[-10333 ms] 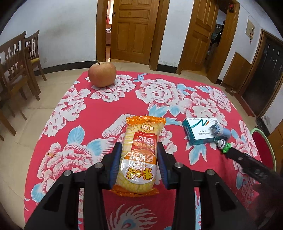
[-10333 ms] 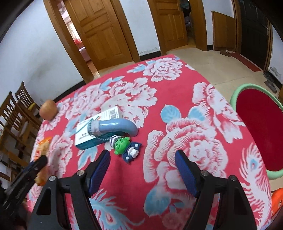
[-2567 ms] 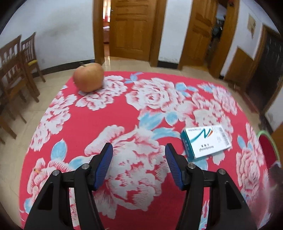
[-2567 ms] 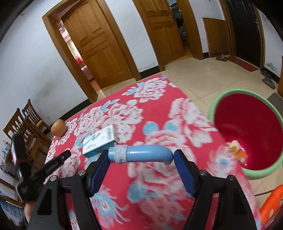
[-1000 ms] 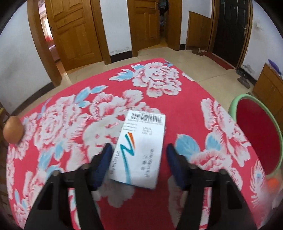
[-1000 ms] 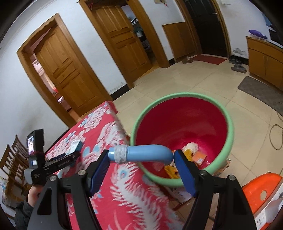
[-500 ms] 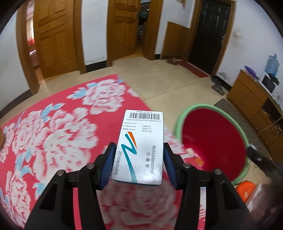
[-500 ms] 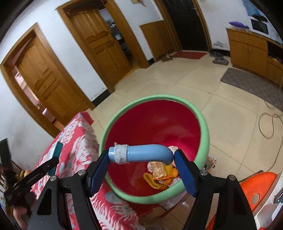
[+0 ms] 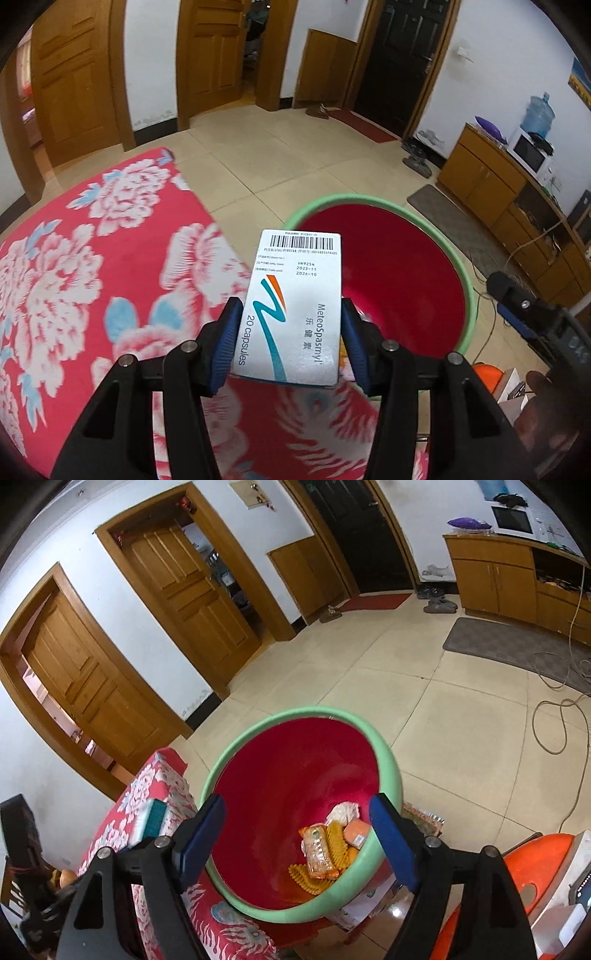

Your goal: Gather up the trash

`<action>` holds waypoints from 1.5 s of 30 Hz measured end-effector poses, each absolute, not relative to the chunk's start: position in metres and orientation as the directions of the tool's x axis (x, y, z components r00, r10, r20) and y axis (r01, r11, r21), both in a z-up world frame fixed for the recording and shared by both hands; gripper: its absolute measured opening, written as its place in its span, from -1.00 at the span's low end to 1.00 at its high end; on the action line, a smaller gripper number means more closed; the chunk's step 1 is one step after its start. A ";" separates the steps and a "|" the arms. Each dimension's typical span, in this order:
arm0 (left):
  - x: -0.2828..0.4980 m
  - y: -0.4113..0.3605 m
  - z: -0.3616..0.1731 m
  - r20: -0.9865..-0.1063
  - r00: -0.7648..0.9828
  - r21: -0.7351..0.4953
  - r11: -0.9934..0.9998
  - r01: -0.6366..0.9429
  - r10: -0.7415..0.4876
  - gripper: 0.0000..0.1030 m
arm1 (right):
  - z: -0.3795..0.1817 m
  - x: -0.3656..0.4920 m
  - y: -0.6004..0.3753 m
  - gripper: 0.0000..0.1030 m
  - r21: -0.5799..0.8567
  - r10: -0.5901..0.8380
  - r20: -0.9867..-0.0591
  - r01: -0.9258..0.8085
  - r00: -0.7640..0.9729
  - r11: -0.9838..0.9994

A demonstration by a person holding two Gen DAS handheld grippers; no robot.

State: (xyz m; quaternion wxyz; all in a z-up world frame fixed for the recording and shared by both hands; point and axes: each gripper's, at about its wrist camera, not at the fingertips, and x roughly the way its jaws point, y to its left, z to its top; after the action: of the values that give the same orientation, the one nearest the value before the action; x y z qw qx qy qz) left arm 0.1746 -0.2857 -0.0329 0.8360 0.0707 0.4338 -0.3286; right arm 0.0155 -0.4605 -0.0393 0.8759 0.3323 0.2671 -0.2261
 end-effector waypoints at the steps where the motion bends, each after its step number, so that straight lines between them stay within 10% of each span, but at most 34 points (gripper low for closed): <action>1: 0.171 -0.290 -0.033 -0.773 0.402 -0.167 0.768 0.618 -0.491 0.03 | -0.038 0.013 -0.461 0.59 0.464 -0.222 -0.613 0.573 0.758 0.675; 35: 0.115 -0.179 0.013 -0.749 0.578 -0.110 0.921 0.374 -0.324 0.43 | -0.004 -0.001 -0.369 0.68 0.431 -0.057 -0.582 0.367 0.811 0.824; 45: 0.075 -0.115 0.029 -0.695 0.701 -0.034 0.981 0.190 -0.160 0.57 | 0.008 -0.017 -0.315 0.98 0.359 -0.027 -0.570 0.278 0.821 0.891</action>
State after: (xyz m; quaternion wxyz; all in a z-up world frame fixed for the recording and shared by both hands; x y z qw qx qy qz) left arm 0.0754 -0.1146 0.0294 0.9220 0.0201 0.3748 -0.0950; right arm -0.0166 -0.3145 0.0085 0.9289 0.2183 0.2875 -0.0819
